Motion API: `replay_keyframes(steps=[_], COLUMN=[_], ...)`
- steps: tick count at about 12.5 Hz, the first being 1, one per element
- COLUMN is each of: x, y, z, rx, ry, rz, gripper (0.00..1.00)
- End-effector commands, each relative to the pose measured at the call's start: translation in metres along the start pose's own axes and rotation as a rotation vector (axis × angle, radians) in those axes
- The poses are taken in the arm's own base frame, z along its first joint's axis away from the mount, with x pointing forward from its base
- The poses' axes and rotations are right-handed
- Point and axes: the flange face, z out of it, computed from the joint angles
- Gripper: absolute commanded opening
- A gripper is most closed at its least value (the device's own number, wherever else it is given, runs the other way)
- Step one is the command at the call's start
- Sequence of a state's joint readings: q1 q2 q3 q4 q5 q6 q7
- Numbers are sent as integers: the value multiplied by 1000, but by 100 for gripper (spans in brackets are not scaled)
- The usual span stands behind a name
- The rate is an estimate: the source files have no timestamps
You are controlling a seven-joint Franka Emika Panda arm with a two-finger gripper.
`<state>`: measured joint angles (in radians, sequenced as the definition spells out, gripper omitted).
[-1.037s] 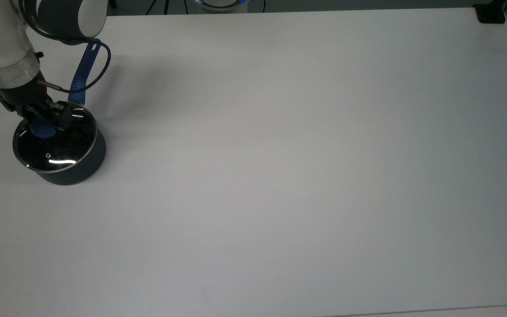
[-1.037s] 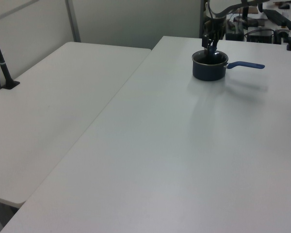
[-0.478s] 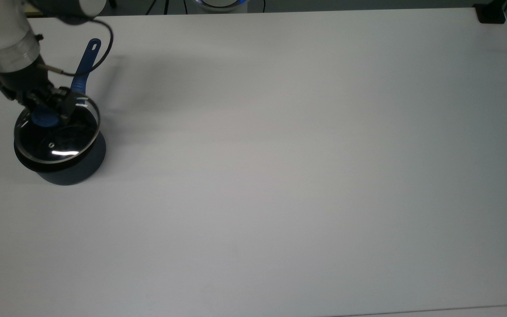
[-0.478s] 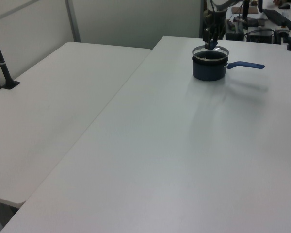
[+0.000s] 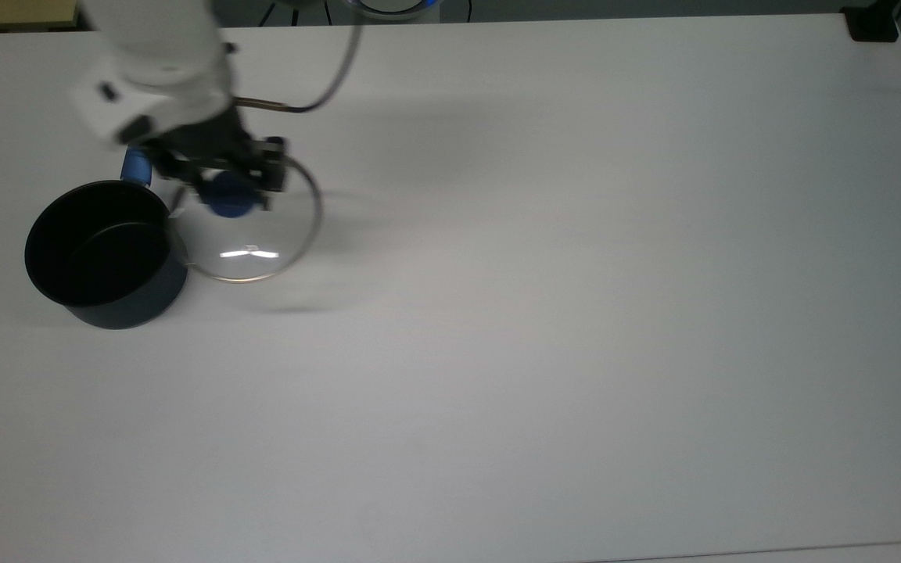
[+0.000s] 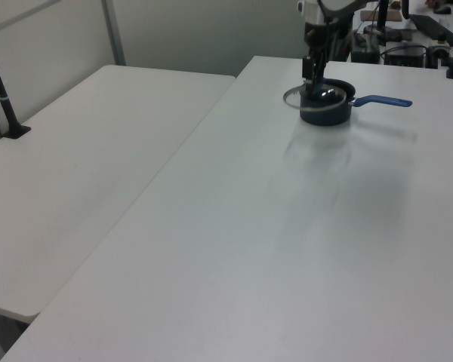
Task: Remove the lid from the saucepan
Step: 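Lift the glass lid off the saucepan and carry it aside, then lower the glass lid onto the table beside the saucepan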
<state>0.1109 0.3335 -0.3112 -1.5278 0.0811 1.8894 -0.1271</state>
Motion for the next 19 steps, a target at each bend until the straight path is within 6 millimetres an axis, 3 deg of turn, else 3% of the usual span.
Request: replay_keyframes(steps=[1,5,7,9,14,18,19], x=[-30,-37,-36,-36,-20,-19,-18], y=[-52,-129,-148,-152,-171,-172,-172], z=[10,46,65,69,121,127,127], rx=[-5,-12,-14,-14,-43,-44,-44], ry=[-41,-18,18,15,26,36,36], rz=[-30,-18,3,19,47,63,64], gripper=[46,46,46,43,43,44,61])
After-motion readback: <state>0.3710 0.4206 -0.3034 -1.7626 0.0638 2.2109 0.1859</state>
